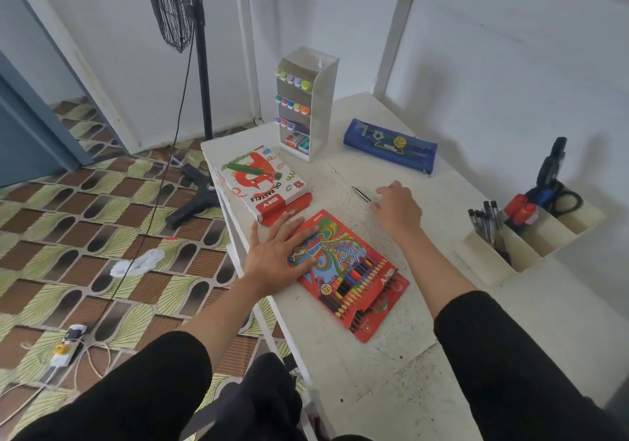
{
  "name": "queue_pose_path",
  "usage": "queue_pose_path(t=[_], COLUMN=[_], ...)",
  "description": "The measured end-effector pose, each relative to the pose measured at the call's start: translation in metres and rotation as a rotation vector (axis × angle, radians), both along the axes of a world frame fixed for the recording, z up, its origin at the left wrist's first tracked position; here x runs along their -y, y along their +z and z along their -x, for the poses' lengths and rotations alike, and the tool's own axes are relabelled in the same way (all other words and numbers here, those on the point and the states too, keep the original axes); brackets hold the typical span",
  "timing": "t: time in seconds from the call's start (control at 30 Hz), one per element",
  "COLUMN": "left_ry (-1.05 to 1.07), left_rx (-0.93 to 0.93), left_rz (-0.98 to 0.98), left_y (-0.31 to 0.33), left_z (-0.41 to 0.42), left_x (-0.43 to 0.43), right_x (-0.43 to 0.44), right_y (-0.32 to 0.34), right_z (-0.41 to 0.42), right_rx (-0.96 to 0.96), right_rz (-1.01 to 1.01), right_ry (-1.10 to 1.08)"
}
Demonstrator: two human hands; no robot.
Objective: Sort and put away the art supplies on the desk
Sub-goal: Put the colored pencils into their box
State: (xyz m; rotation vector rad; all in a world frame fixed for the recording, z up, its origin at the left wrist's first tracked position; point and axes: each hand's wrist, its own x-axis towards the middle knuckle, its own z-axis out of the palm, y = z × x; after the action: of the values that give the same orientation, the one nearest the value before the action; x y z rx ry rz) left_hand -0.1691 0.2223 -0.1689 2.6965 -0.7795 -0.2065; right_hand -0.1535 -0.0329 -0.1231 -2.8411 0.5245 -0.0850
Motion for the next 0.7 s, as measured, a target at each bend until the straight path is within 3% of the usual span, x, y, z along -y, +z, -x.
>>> queue_pose_path(t=[0.17, 0.27, 0.53, 0.7], left_ry=[0.002, 0.0, -0.002, 0.002], left_rx=[-0.001, 0.0, 0.027, 0.029], left_rz=[-0.005, 0.002, -0.002, -0.003], left_y=[0.001, 0.001, -0.003, -0.002], left_z=[0.0, 0.0, 0.0, 0.0], left_x=[0.0, 0.0, 0.0, 0.001], right_x=[-0.002, 0.0, 0.01, 0.013], right_y=[-0.008, -0.005, 0.047, 0.053], right_z=[-0.003, 0.003, 0.06, 0.116], right_rx=[-0.028, 0.01, 0.193, 0.264], right_rz=[0.151, 0.108, -0.476, -0.782], right_ry=[0.011, 0.006, 0.008, -0.175])
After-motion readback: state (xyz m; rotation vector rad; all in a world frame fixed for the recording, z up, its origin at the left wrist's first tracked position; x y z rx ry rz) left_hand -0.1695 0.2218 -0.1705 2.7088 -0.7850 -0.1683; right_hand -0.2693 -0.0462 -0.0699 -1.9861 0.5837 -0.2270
